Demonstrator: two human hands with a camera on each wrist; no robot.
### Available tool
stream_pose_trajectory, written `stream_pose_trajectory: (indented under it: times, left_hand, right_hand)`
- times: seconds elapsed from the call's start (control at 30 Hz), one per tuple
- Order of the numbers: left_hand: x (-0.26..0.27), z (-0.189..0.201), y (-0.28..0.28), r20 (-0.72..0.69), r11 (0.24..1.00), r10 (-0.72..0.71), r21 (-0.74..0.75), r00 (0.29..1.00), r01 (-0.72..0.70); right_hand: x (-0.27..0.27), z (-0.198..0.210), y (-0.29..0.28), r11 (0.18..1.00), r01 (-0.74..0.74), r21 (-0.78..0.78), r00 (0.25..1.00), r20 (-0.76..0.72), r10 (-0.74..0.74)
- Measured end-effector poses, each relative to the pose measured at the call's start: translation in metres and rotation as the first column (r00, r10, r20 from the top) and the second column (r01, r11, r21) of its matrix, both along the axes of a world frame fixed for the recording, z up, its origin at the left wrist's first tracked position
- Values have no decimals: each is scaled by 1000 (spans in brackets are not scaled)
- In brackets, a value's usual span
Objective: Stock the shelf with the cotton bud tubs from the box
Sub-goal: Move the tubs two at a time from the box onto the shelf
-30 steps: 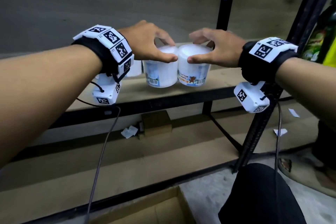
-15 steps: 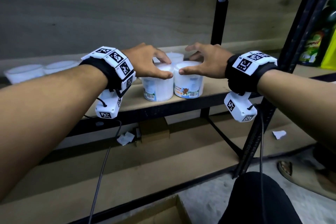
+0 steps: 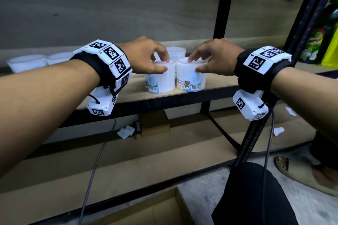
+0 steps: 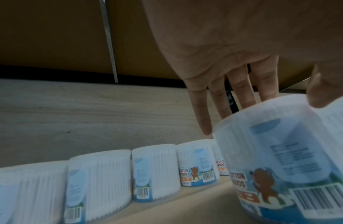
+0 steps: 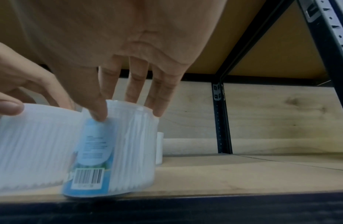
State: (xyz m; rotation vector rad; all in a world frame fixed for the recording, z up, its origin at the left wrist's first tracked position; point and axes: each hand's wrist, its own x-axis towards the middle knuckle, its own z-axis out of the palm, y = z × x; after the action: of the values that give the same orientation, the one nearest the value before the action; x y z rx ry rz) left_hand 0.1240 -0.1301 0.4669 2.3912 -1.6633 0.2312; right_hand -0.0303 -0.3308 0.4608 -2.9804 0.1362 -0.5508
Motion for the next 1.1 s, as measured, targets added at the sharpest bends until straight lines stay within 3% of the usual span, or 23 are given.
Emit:
stream_pose_trajectory:
  times: [0.37,0.77,1.1]
  left_hand:
    - [0,0,1,53,1000,5,-4,999,-5]
    - [30,-2,-11,-67,997,54,-48,996,-57]
    - [43,-6,-23,-65,995,77,-64,995,-81]
  right_hand:
    - [12,-6,-3,1000,4,-21,996,87,-2]
    - [44,-10,-15,1000,23,18,996,87,-24]
    - [60,-13,-24,999,45,31,996,71,-47]
